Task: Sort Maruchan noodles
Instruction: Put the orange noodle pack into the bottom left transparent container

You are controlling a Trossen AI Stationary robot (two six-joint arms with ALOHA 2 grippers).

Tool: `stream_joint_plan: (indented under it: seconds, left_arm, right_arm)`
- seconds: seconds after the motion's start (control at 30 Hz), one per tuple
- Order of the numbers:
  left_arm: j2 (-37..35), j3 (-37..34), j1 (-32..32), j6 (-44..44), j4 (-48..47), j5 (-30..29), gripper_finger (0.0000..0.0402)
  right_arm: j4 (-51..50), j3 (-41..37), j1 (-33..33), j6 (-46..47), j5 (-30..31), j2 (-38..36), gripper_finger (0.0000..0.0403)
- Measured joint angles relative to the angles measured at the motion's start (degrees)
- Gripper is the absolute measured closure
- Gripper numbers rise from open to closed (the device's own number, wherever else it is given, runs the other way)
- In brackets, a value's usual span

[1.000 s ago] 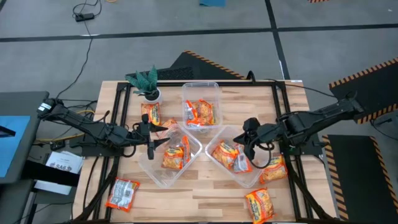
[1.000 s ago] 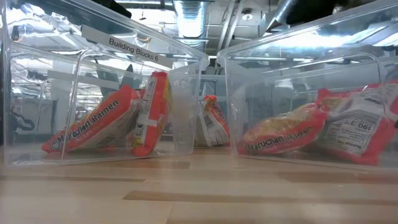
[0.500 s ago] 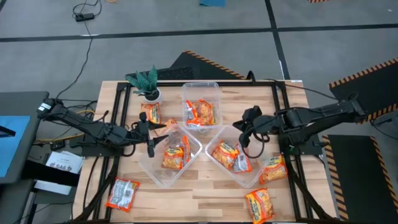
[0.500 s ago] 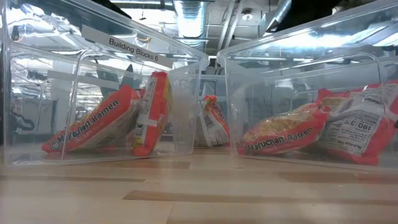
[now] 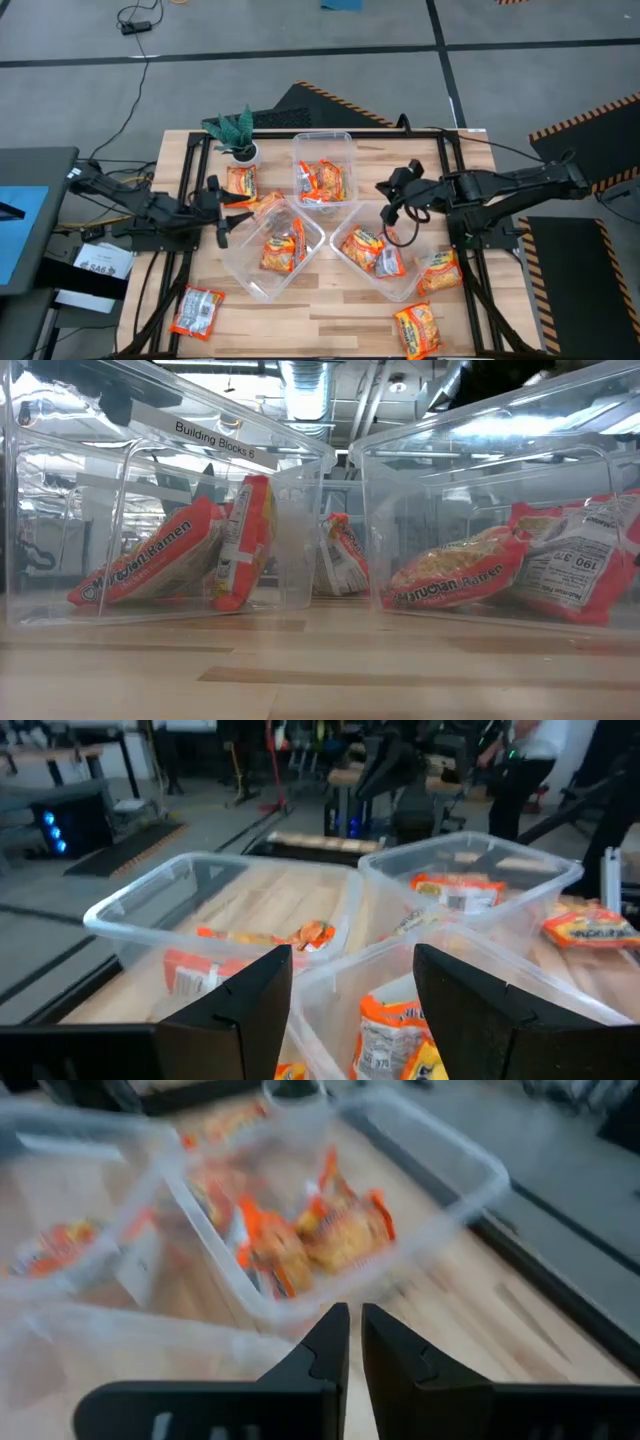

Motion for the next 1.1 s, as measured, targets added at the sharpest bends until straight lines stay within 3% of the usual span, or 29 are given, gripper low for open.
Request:
stream_joint_plan:
  seconds: [0.17, 0.3, 0.43, 0.67, 1.1]
  left_arm:
    - [-5.21, -6.03, -0.12, 5.14, 9.21, 0.02, 0.0203]
    - [-8.49, -6.64, -0.1, 5.61, 8.93, 0.02, 0.0203]
    - [-9.71, -6.64, -0.12, 6.04, 8.75, 3.69, 0.0203]
    - [-9.48, -6.64, -0.1, 6.82, 8.68, 6.51, 0.0203]
    - [-9.46, -6.64, -0.07, 6.74, 8.73, 5.14, 0.0203]
  right_arm:
    - [22.24, -7.94, -0.2, -10.03, -4.67, -0.09, 0.0354]
    - [39.59, -16.41, -1.6, -14.72, -11.34, -0.2, 0.0362]
    - [50.1, -22.99, -3.7, -15.01, -12.91, -1.09, 0.0372]
    - [58.26, -29.45, -5.36, -14.1, -15.66, -5.49, 0.038]
    - [57.98, -29.91, -5.3, -13.93, -15.83, -7.22, 0.0368]
